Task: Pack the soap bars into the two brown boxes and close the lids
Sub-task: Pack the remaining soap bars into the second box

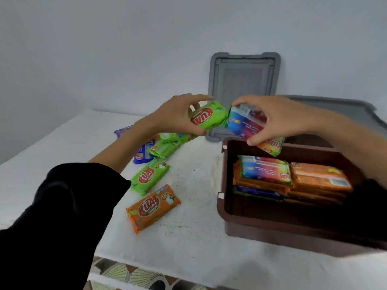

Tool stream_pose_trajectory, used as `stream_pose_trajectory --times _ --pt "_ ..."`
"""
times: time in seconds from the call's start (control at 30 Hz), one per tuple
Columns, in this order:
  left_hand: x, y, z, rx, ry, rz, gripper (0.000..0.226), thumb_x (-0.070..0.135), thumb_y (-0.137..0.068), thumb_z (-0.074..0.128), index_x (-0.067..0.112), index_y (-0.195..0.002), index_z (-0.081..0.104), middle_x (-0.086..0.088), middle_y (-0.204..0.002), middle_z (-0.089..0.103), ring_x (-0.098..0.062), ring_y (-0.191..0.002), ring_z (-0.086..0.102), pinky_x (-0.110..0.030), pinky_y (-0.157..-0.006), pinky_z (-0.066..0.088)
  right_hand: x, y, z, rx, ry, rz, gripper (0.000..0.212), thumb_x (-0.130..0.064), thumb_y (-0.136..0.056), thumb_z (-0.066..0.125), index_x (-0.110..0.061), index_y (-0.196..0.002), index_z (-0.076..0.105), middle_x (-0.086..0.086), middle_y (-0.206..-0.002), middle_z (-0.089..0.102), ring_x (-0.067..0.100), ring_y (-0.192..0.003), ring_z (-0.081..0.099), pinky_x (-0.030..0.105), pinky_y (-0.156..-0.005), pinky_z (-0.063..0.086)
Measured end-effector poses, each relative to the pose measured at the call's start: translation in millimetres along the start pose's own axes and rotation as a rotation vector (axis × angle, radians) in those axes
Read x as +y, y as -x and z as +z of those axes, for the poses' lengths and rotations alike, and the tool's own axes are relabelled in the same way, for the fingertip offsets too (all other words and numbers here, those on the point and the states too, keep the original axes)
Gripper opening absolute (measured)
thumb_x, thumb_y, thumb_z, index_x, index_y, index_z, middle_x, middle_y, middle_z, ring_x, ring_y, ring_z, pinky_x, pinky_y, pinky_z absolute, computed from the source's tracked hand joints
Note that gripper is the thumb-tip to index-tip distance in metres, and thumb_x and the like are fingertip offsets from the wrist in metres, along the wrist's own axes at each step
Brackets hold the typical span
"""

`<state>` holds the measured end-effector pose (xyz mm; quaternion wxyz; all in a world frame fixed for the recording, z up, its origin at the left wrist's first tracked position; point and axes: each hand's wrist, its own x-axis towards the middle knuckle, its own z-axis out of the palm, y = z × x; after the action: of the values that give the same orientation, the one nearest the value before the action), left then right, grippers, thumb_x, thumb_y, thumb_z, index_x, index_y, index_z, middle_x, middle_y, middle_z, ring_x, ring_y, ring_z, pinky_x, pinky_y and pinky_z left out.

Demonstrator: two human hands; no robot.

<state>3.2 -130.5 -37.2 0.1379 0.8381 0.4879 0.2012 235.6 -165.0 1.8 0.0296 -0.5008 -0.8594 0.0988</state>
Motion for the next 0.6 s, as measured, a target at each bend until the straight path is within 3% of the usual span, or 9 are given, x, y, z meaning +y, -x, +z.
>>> stream_pose_trajectory --times 0.07,0.13,0.23,0.33,0.47,0.6 --pt "24 -12 19 -0.101 -0.042 0.069 0.094 0.050 -0.052 0.073 0.030 -0.138 0.039 0.006 -0.108 0.052 -0.010 -0.092 0.052 -0.002 -0.071 0.035 22 28 2 -0.039 -0.011 0.032 0.081 -0.034 -0.069 0.077 -0.037 -0.135 0.031 -0.013 -0.104 0.049 0.001 -0.081 0.053 0.017 -0.070 0.040" --pt "45 -17 41 -0.212 -0.057 0.124 0.094 0.049 -0.053 0.078 0.026 -0.136 0.041 0.006 -0.109 0.051 -0.008 -0.092 0.050 -0.005 -0.072 0.037 41 54 10 -0.101 -0.020 0.065 0.082 -0.049 -0.058 0.074 -0.048 -0.127 0.030 -0.018 -0.099 0.050 -0.003 -0.083 0.053 0.013 -0.072 0.041" --pt "71 -19 72 -0.320 -0.086 0.227 0.090 0.062 -0.046 0.068 0.025 -0.126 0.047 0.010 -0.107 0.052 -0.005 -0.090 0.050 -0.013 -0.074 0.042 70 78 28 -0.186 0.003 0.053 0.084 -0.062 -0.044 0.059 -0.058 -0.119 0.021 -0.017 -0.111 0.049 0.004 -0.096 0.051 0.025 -0.085 0.047" --pt "94 -16 101 -0.440 -0.203 0.301 0.089 0.061 -0.051 0.070 0.028 -0.129 0.042 0.012 -0.110 0.046 -0.003 -0.095 0.043 -0.015 -0.078 0.039 89 98 52 -0.326 0.069 0.027 0.090 -0.052 -0.062 0.072 -0.053 -0.131 0.014 -0.015 -0.120 0.039 0.005 -0.103 0.044 0.020 -0.088 0.043" --pt "117 -3 134 -0.571 -0.338 0.369 0.084 0.052 -0.066 0.070 0.027 -0.136 0.031 0.009 -0.127 0.038 -0.005 -0.109 0.037 -0.019 -0.088 0.037 100 111 82 -0.420 0.220 -0.038 0.094 -0.051 -0.074 0.066 -0.044 -0.141 0.000 -0.010 -0.139 0.026 0.010 -0.121 0.037 0.022 -0.095 0.039" --pt "124 -1 157 -0.647 -0.450 0.362 0.080 0.045 -0.079 0.063 0.023 -0.143 0.021 0.003 -0.137 0.030 -0.014 -0.124 0.034 -0.026 -0.098 0.037 105 108 99 -0.486 0.319 -0.092 0.090 -0.045 -0.082 0.060 -0.032 -0.145 -0.004 0.003 -0.139 0.029 0.021 -0.117 0.045 0.030 -0.089 0.043"
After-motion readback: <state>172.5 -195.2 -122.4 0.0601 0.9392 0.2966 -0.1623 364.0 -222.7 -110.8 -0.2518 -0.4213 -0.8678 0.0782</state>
